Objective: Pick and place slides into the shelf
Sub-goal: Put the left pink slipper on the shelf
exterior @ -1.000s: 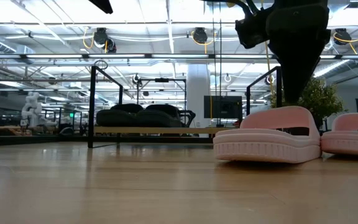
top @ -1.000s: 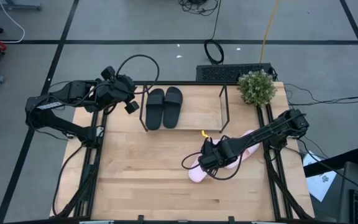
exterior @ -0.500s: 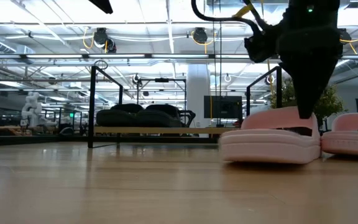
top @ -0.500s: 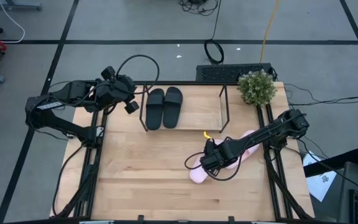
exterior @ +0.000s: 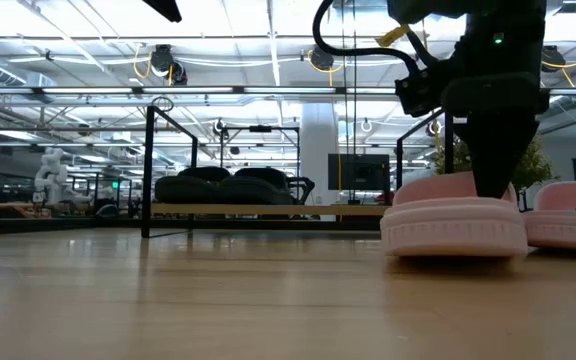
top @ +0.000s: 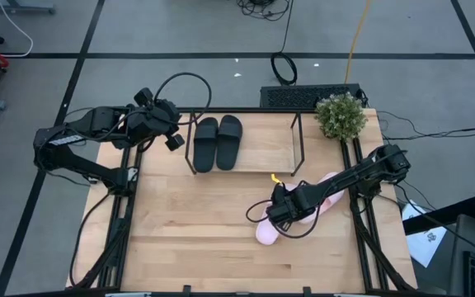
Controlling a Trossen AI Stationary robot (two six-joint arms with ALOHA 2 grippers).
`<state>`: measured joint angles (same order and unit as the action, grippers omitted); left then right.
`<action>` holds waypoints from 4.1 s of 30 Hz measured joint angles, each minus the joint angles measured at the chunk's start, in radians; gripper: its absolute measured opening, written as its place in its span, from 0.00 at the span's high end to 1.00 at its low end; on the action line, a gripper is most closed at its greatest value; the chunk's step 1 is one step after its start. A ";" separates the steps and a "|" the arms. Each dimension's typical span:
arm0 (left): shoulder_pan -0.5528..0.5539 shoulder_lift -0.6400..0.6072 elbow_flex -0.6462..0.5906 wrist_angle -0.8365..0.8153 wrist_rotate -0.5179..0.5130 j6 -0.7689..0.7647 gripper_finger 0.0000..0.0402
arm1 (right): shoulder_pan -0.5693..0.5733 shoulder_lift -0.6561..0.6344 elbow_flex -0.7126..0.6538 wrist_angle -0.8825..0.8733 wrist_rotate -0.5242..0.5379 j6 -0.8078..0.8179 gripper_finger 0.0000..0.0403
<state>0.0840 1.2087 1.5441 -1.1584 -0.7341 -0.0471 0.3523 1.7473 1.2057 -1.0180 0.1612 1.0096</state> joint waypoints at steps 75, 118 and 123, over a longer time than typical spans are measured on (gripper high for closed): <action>0.000 0.000 0.000 -0.001 0.001 -0.005 0.60 | -0.520 0.216 0.547 0.006 0.814 -0.773 1.00; 0.000 0.000 0.000 0.000 0.001 0.020 0.60 | -0.563 0.249 0.339 0.236 0.759 -0.710 0.99; 0.000 0.000 0.000 0.000 0.001 0.020 0.60 | -0.562 0.249 0.338 0.259 0.751 -0.702 0.99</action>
<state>0.0837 1.2085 1.5440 -1.1587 -0.7334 -0.0269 -0.2096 1.9961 1.5440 -0.7594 0.9123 0.3079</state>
